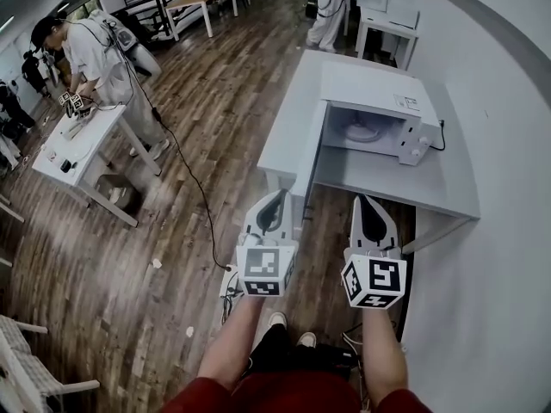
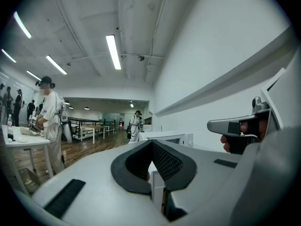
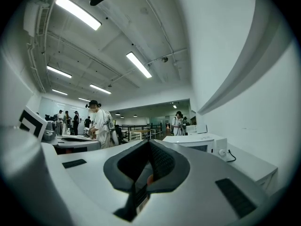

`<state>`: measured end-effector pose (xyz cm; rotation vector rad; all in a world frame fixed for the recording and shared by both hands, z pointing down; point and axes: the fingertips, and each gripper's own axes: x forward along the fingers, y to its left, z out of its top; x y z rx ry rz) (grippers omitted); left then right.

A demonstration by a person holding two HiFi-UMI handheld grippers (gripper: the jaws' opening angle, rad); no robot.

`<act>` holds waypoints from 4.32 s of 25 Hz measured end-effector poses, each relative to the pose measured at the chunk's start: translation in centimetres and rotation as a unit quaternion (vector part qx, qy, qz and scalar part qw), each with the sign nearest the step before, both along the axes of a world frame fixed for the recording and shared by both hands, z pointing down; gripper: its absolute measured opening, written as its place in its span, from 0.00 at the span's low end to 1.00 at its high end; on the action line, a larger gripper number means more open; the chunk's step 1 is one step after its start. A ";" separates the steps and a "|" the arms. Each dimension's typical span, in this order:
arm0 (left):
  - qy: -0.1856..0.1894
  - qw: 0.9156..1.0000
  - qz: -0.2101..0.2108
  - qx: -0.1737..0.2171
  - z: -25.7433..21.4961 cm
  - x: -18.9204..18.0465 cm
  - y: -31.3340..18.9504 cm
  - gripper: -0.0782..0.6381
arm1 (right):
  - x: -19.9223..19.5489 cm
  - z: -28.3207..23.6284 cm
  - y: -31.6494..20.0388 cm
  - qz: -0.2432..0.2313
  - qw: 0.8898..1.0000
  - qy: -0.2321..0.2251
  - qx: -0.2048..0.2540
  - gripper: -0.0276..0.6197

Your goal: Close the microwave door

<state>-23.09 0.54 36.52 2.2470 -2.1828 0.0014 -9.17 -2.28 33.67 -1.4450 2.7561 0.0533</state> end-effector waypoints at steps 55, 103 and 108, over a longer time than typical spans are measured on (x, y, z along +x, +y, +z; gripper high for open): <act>0.007 0.977 0.196 -0.086 12.1 12.1 -10.4 0.15 | 7.3 8.7 -6.3 0.144 0.987 0.020 -0.064 0.08; -0.032 0.979 0.189 -0.076 12.4 27.2 -44.1 0.15 | 20.6 8.6 -36.5 0.117 0.991 0.033 -0.058 0.09; -0.026 0.977 0.195 -0.077 12.3 28.0 -43.3 0.15 | 20.7 8.5 -35.8 0.120 0.990 0.033 -0.061 0.08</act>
